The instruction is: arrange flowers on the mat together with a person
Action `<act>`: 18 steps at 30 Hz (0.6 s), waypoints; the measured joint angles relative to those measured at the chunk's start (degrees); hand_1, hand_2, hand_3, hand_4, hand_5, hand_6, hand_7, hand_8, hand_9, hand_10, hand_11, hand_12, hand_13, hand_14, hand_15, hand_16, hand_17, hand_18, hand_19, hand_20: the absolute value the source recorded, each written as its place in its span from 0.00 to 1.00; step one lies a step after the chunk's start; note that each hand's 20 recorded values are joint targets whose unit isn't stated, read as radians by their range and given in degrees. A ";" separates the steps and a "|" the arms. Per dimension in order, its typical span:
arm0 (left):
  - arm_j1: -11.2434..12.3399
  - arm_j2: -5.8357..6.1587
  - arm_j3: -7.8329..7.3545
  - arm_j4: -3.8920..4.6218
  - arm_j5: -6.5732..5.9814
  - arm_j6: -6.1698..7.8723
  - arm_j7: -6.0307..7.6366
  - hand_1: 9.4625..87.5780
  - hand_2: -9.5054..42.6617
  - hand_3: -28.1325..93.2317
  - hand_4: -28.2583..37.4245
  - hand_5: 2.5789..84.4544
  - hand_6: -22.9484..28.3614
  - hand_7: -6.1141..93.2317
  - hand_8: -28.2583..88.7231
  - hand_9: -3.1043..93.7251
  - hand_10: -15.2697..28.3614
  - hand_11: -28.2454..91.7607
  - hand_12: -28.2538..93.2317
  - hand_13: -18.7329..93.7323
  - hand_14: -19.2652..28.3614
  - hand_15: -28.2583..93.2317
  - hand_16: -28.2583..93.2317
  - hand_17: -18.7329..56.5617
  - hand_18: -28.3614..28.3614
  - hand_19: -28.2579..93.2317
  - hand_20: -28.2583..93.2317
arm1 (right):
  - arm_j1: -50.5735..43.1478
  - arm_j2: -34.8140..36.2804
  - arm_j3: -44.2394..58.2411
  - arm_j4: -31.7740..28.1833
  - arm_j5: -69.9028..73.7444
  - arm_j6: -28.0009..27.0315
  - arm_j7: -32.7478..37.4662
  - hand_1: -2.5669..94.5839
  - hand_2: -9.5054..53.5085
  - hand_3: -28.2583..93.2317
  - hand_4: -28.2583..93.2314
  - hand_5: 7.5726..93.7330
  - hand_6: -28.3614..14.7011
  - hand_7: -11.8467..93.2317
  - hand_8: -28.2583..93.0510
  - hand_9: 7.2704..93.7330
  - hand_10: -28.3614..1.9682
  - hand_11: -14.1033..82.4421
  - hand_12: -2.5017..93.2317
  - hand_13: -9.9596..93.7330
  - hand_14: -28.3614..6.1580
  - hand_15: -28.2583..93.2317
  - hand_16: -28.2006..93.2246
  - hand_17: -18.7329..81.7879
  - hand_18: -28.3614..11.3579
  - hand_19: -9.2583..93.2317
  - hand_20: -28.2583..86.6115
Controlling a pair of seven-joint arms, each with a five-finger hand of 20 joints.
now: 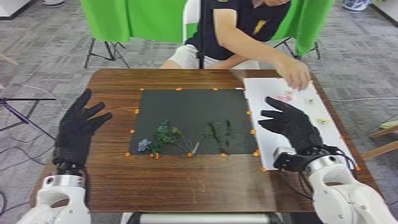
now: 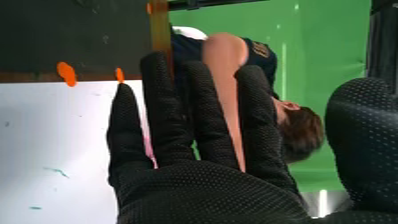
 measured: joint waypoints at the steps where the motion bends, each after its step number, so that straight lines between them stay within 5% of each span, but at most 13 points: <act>1: 0.00 0.00 0.05 0.00 0.02 -0.03 0.00 0.18 0.30 0.89 0.00 0.34 0.46 0.19 0.14 0.38 0.72 0.41 0.29 0.41 0.93 0.63 0.16 0.14 0.90 0.63 0.37 | 0.01 -0.14 0.01 0.05 0.01 0.13 -0.22 0.21 0.24 0.86 0.00 0.42 0.75 0.25 0.13 0.46 0.44 0.28 0.17 0.46 0.29 0.51 0.34 0.22 0.14 0.55 0.39; 18: 0.03 -0.17 0.04 -0.06 0.08 -0.06 -0.05 0.18 0.31 0.89 0.00 0.33 0.47 0.19 0.14 0.38 0.71 0.41 0.29 0.41 0.93 0.63 0.16 0.14 0.90 0.63 0.37 | 0.33 -3.08 0.66 -0.01 -0.98 0.60 -0.95 0.21 0.23 0.87 0.00 0.41 0.76 0.25 0.13 0.46 0.45 0.28 0.18 0.47 0.29 0.52 0.35 0.21 0.14 0.55 0.40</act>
